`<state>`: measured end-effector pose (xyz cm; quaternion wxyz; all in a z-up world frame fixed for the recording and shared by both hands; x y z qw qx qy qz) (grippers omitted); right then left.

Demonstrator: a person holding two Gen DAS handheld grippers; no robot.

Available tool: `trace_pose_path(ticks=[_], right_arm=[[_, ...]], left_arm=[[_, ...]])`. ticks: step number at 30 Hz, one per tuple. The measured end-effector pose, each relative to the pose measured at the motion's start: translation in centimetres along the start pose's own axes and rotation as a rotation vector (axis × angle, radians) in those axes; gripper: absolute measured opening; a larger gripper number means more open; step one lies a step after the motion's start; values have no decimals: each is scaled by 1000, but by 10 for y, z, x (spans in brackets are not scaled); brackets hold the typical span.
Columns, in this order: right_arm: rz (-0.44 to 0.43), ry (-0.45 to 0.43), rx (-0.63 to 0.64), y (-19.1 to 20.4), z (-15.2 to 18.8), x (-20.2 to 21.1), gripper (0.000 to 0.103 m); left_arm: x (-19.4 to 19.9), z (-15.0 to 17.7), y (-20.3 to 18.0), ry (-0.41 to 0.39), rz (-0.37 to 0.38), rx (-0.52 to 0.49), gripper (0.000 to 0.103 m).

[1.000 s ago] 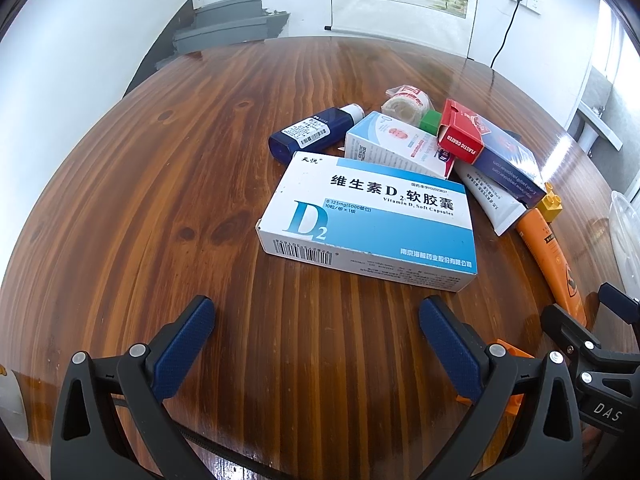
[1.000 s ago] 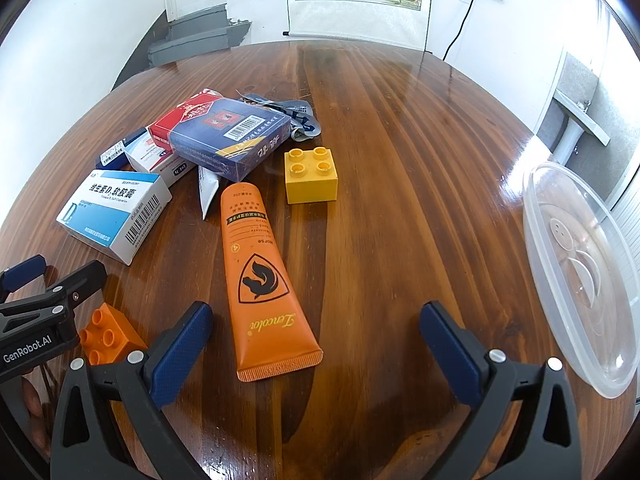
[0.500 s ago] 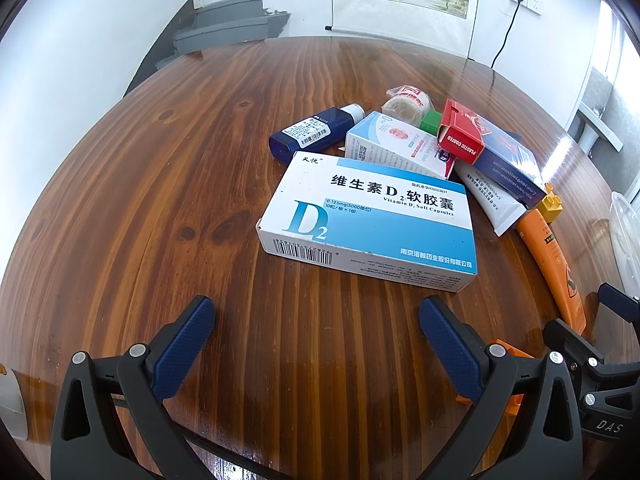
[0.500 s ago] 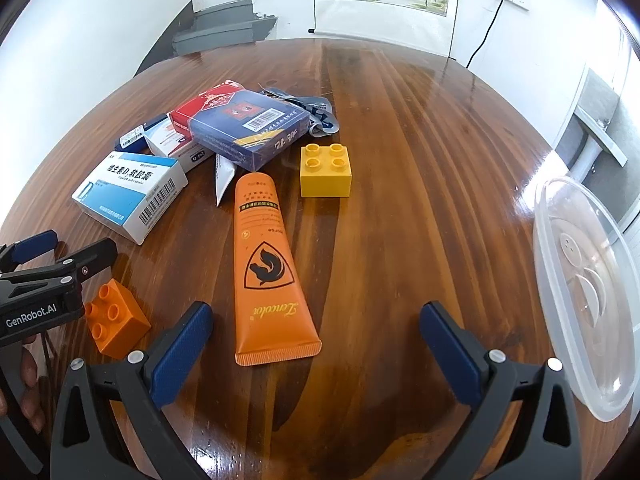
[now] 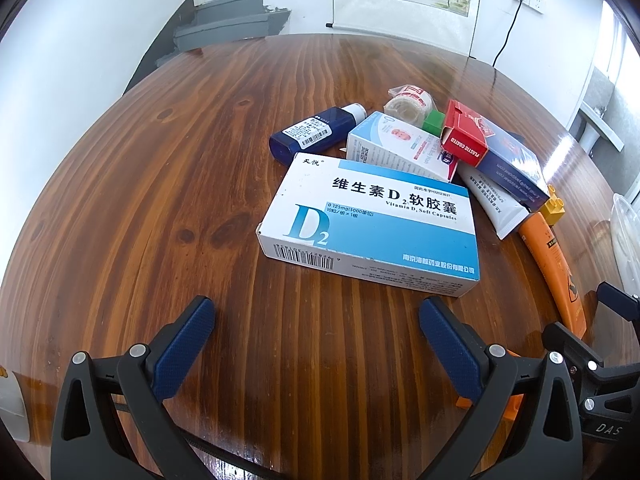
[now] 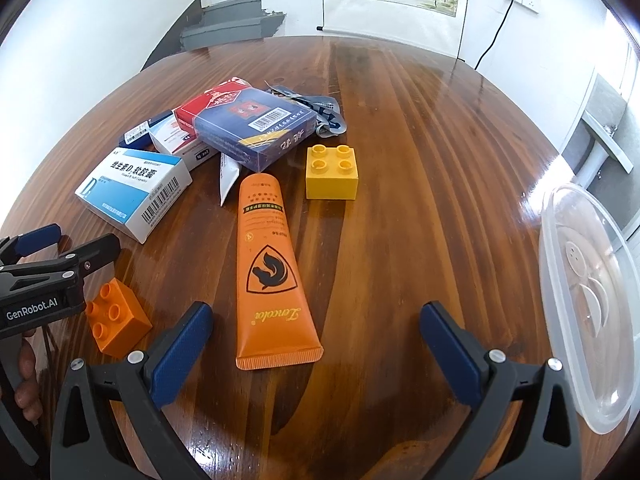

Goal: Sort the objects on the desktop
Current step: 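Reach left gripper toward orange lego brick while right gripper moves toward orange tube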

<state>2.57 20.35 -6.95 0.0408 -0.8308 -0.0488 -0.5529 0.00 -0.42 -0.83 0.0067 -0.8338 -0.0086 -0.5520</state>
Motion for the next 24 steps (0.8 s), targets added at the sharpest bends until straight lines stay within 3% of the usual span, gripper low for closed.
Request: trace_pose_path(ticks=[8, 17, 24], right_arm=[[-13, -7, 8, 1, -2, 0, 103], [-78, -31, 3, -8, 2, 7, 103], [-129, -66, -23, -18, 11, 17, 102]], left_arm=[[25, 7, -8, -78, 57, -34, 103], [56, 38, -27, -103, 151, -122, 103], [49, 48, -51, -88, 118, -196, 103]])
Point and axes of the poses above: each gripper's, at about its wrist camera, not at the fingertips, and x roughly against the way its jaws point, y to its left, z to its underside, the point moved 1 cm from there along -x, roughly the way its jaws point, and after that the axes turned 13 degrees about y, right-handed, at the moved point
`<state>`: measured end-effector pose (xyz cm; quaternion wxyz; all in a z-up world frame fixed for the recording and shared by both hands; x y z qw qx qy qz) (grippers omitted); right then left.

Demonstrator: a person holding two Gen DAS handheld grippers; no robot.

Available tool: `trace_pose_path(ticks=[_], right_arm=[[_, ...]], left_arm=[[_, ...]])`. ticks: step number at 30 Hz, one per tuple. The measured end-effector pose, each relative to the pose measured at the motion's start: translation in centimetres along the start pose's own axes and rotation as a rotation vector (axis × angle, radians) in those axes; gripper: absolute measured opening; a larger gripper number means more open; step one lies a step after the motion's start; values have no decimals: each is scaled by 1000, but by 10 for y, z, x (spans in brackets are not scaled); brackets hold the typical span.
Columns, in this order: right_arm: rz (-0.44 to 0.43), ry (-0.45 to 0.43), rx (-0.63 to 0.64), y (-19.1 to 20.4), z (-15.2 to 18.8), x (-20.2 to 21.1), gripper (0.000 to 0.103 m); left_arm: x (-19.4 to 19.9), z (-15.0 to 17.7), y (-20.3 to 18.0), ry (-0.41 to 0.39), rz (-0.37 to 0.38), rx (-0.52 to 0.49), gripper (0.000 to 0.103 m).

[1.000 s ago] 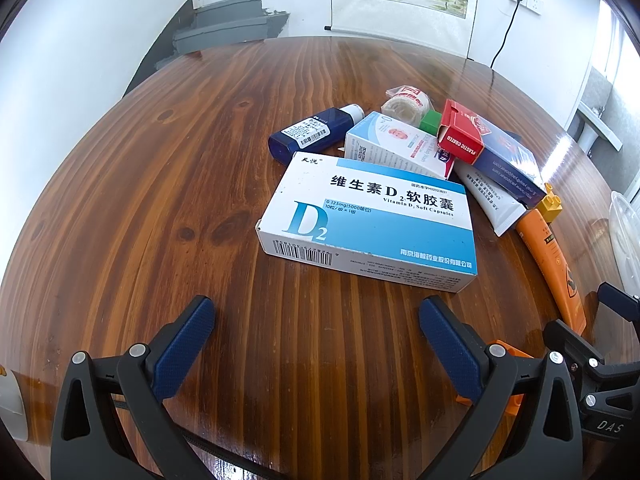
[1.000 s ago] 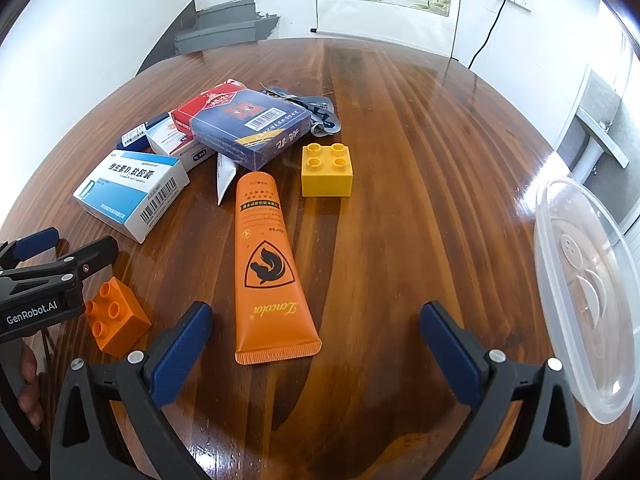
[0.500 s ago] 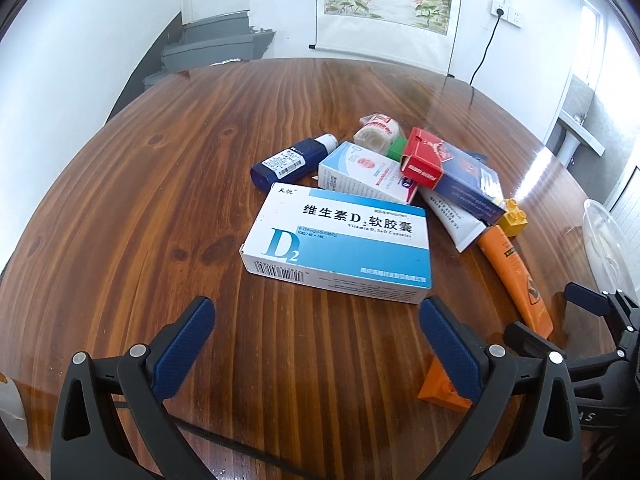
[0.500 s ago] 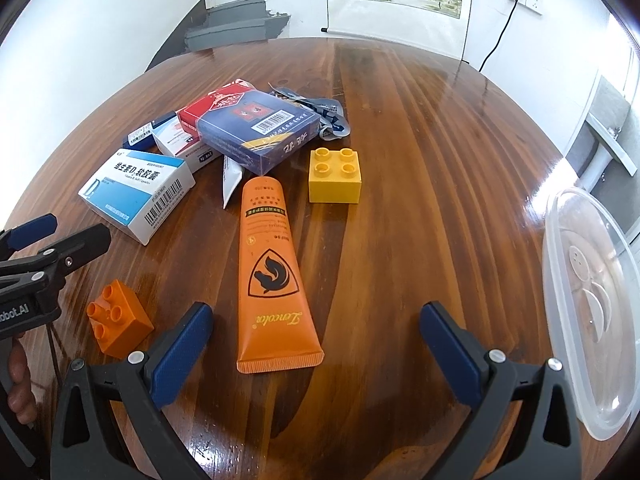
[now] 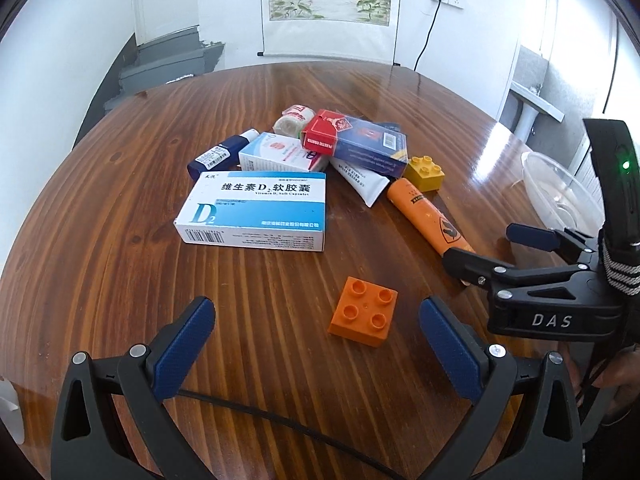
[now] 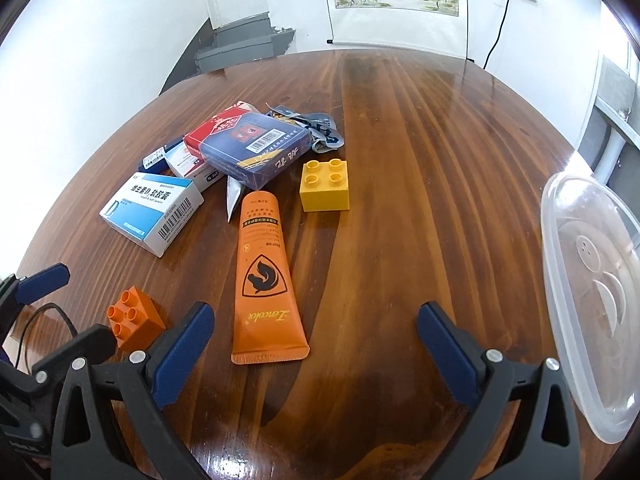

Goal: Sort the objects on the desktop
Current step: 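Reach left gripper toward orange lego brick while right gripper moves toward orange tube, then close left gripper on orange brick while right gripper lowers around orange tube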

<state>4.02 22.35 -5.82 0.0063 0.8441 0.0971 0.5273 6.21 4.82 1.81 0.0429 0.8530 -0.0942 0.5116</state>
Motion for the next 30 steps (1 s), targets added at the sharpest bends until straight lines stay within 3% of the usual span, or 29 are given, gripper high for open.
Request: trace_pose_path(ticks=[7, 20, 30], right_arm=[[-11, -45, -32, -18, -4, 10, 90], [-51, -49, -14, -14, -5, 15, 78], [-61, -22, 9, 1, -10, 8, 77]], left_arm=[[-14, 0, -7, 30, -22, -23, 100], [-22, 2, -6, 40, -4, -33, 66], [-21, 2, 3, 29, 15, -8, 51]])
Point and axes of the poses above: each gripper's, at about its wrist camera, not at the fingertips, and x roughly against the way its jaws point, y to its left, z to its underside, the point moved 1 cm from there along -x, roughly the way its jaws point, and after that the axes turned 13 degrees about y, right-handed, at the moved point
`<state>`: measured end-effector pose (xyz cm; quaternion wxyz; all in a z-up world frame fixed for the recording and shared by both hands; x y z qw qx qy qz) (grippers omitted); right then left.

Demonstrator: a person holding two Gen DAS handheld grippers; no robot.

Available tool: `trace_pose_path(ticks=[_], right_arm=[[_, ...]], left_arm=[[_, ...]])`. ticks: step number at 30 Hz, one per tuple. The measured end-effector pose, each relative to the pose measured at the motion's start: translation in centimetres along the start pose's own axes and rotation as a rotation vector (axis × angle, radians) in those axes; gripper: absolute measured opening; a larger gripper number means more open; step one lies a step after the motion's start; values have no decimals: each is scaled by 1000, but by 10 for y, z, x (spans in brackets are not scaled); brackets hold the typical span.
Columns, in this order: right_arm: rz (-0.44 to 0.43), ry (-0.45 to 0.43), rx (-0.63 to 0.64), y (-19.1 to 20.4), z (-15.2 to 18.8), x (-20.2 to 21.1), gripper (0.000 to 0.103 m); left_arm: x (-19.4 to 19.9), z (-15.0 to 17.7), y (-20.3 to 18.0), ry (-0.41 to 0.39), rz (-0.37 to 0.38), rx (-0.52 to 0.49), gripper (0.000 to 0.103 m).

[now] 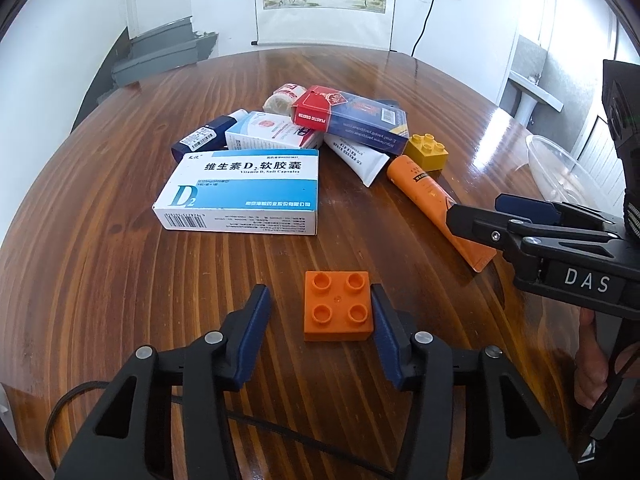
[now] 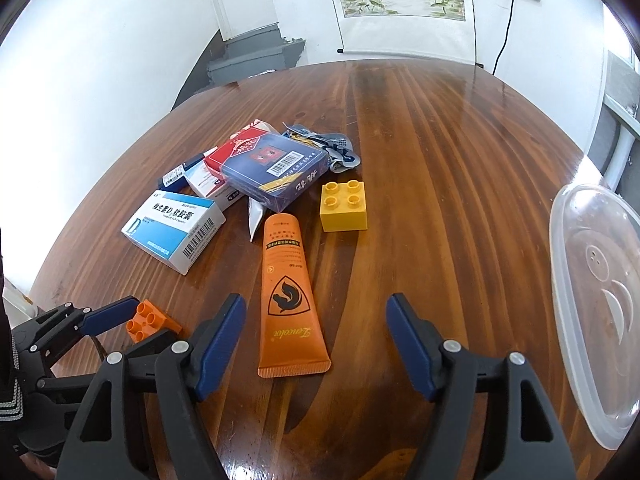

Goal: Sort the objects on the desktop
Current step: 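Close left gripper on orange brick while right gripper lowers around orange tube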

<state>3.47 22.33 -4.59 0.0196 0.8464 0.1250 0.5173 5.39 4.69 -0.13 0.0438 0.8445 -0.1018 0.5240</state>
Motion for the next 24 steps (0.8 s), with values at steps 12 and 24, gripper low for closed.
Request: trace_pose_path(ticks=[12, 24], right_arm=[[55, 45, 51, 17, -16, -20, 58], [134, 26, 107, 27, -15, -25, 34]], left_arm=[[2, 1, 7, -11, 3, 26, 48], [1, -1, 9, -10, 11, 49, 41]])
Point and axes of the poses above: each gripper's, at about its wrist camera, not at the fingertips, and x roughly against the way its jaws point, y to its left, z to its underside, the point moved 1 cm from there along -x, roughly the way its jaws point, and after that the axes turned 13 degrees about y, right-handed, at the moved point
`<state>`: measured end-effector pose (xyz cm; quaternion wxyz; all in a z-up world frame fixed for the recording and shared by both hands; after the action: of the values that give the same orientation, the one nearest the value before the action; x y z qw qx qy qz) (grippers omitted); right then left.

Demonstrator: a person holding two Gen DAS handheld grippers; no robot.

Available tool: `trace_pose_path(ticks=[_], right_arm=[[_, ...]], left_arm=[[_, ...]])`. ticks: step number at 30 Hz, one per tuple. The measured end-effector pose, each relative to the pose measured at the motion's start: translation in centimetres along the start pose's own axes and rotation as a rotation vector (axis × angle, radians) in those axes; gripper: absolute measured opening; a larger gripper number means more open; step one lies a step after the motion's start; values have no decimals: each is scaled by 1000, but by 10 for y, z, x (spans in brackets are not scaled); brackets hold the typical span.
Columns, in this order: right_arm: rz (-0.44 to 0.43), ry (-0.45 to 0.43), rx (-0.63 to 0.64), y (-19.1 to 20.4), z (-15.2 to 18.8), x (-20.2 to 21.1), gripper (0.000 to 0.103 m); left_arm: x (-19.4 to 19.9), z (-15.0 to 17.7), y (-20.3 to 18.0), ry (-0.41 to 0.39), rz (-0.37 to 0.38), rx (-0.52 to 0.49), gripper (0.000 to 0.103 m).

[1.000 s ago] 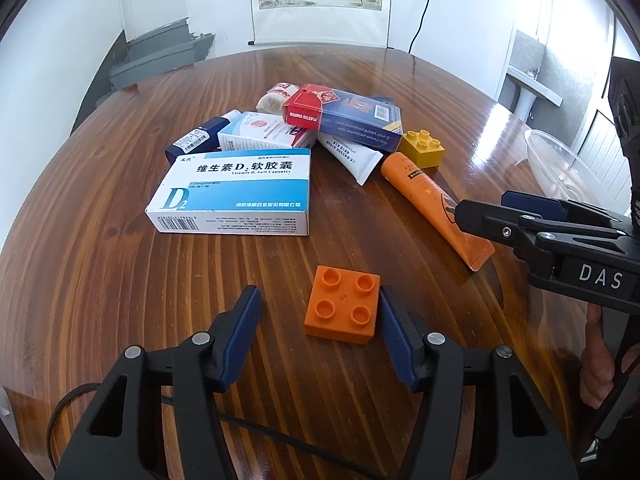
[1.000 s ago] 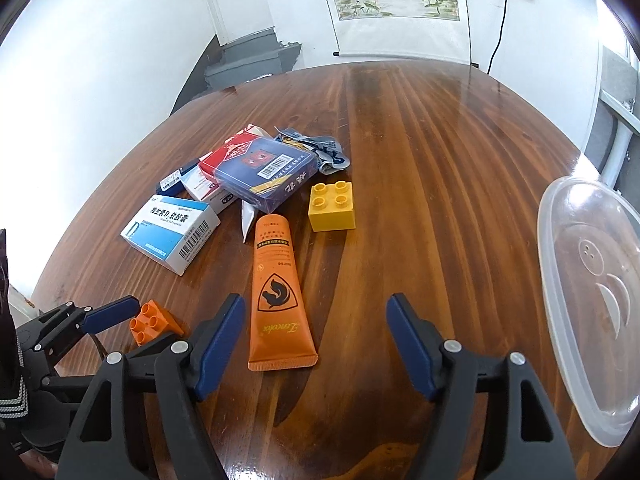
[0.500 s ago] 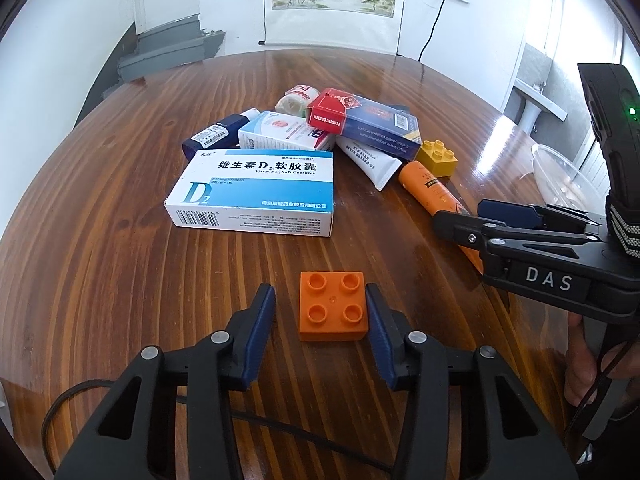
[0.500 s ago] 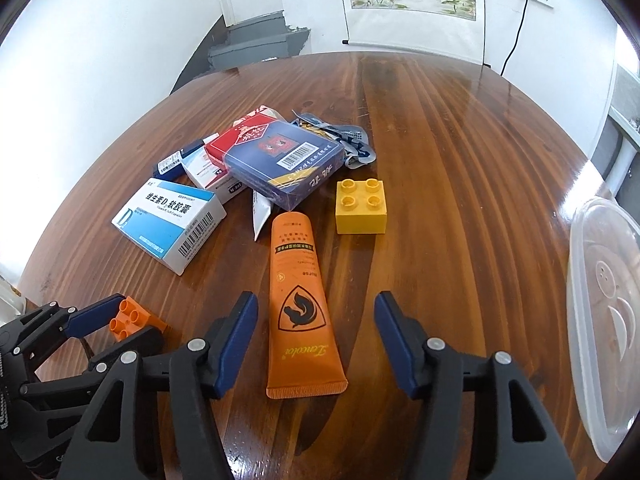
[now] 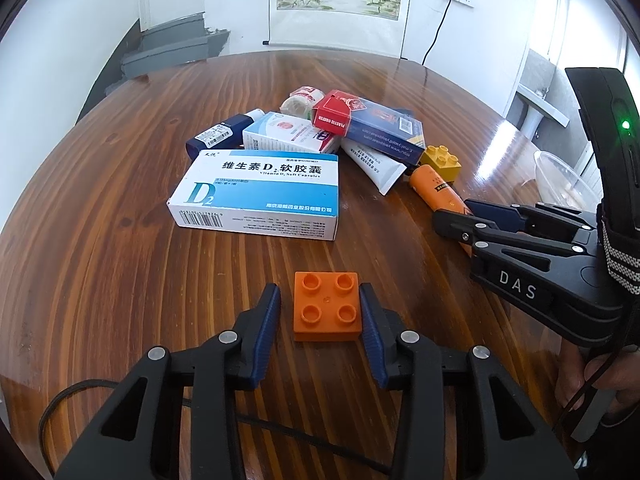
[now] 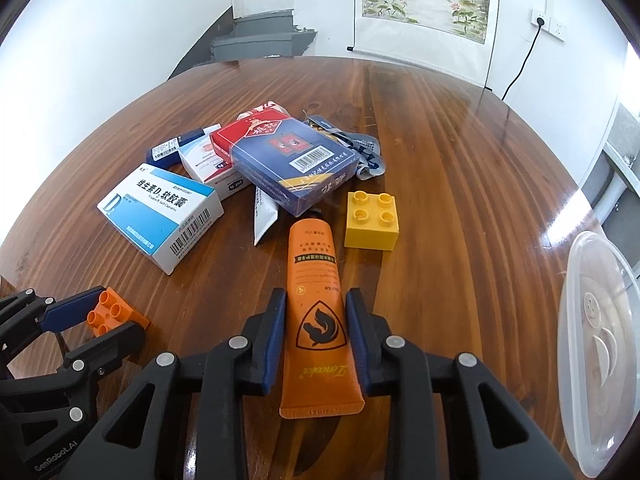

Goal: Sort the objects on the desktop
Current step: 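Close left gripper on orange brick while right gripper lowers around orange tube, then close right gripper on the orange hand-cream tube and lift it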

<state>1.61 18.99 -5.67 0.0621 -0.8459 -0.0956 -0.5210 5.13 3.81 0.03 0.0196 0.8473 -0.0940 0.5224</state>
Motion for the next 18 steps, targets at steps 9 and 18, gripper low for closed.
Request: trace_pose_path(ticks=[9, 18], right_arm=[[-125, -22, -61, -18, 8, 13, 33], [-175, -56, -105, -32, 21, 29, 33]], left_arm=[[5, 0, -6, -4, 15, 11, 35], [13, -2, -23, -15, 18, 3, 35]])
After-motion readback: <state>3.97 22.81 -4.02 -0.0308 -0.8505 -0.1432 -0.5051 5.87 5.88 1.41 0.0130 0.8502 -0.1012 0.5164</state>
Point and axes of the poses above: each gripper's, at about its wrist camera, not at the fingertips, and x roughly against the way its jaws point, y to its left, z to its underside, the point moved 1 cm from there along -x, roughly the way its jaws point, and after that the axes turned 13 degrees about y, right-handed, at the moved point
